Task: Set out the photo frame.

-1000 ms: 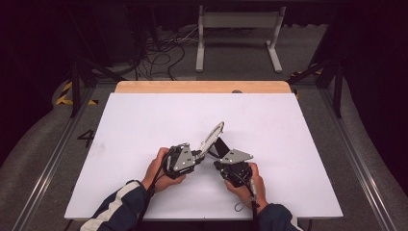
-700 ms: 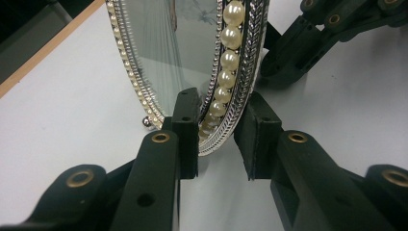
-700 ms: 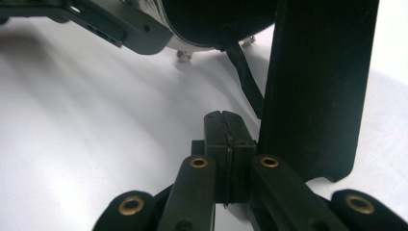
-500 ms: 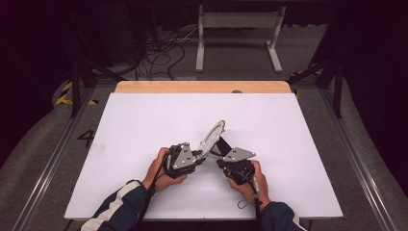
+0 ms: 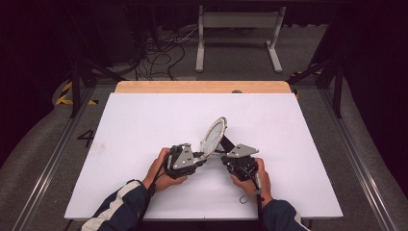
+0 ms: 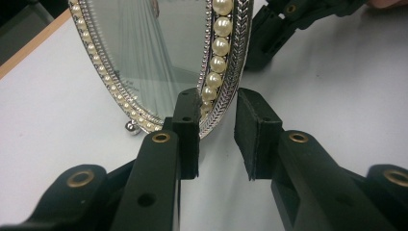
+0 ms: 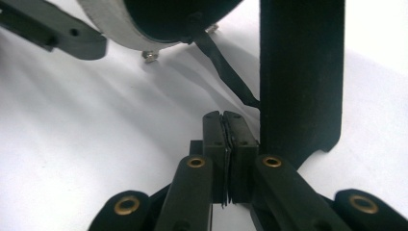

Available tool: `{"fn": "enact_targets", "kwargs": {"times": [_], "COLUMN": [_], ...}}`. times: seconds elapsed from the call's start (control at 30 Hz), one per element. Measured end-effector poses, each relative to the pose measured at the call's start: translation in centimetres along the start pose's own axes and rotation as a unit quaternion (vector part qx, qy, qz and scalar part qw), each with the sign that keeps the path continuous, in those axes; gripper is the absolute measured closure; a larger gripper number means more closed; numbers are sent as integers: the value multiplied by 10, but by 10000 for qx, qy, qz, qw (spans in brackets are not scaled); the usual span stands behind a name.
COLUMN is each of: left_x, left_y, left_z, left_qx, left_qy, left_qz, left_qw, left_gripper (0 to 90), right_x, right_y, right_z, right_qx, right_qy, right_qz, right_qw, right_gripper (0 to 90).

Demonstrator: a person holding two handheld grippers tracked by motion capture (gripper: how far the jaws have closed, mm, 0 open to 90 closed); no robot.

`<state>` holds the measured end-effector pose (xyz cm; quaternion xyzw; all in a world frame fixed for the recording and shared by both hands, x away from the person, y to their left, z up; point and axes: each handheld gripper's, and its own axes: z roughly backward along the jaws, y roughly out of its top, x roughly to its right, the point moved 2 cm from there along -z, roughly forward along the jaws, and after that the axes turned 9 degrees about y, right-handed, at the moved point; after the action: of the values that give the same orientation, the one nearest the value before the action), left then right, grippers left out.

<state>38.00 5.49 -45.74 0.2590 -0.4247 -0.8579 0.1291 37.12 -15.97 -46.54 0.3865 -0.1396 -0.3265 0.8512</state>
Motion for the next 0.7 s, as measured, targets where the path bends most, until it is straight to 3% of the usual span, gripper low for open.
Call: {"fn": "enact_targets", "kwargs": {"times": [0.43, 0.63, 0.7], "left_x": [-2, -9, -13], "left_y": [-2, -3, -5], "left_z": [0, 12, 18], "left_qx": [-67, -107, -121], "left_qy": [-75, 43, 87], "left_qz": [40, 10, 118], "left_qw": [9999, 9999, 9998], "left_gripper": [697, 658, 647], "right_x": [6, 12, 11], "right_y": [0, 0, -1], "right_z": [-1, 0, -1], "right_qx": [-10, 28, 64], "right_qy": [-84, -151, -99], "right_qz": [-33, -144, -189], "right_qw": [10000, 9998, 9998], "right_gripper": [892, 890, 871]}}
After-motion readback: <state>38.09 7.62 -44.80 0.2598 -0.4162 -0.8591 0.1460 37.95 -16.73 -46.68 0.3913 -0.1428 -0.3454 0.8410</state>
